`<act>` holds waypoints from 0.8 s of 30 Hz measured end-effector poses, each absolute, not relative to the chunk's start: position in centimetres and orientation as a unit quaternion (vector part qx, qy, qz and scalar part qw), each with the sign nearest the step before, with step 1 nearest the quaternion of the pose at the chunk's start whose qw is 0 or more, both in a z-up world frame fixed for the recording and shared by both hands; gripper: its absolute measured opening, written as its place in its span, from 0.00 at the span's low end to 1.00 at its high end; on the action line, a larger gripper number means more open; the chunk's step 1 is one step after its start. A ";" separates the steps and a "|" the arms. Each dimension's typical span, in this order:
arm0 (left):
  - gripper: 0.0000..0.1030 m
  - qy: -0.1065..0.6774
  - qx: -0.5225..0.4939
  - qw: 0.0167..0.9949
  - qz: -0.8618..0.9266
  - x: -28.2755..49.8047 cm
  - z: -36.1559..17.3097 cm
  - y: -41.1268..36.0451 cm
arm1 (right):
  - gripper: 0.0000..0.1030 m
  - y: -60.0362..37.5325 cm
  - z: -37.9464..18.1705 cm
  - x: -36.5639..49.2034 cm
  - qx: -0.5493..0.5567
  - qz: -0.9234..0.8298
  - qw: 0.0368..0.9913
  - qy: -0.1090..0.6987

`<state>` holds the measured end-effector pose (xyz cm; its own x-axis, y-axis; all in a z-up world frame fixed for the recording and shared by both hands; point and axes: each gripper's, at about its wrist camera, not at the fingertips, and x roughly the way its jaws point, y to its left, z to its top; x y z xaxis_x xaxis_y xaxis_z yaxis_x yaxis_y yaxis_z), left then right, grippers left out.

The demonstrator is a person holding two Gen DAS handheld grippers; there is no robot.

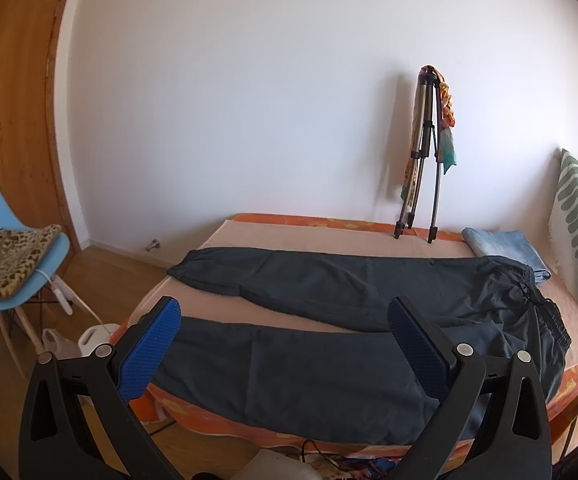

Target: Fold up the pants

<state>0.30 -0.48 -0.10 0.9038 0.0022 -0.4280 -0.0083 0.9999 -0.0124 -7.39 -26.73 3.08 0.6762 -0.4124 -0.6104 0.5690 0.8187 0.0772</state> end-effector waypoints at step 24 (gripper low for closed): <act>1.00 0.225 -0.007 0.974 0.007 0.7 -0.4 -0.4 | 1.00 -26.7 2.9 -7.3 0.134 -0.269 0.906 0.299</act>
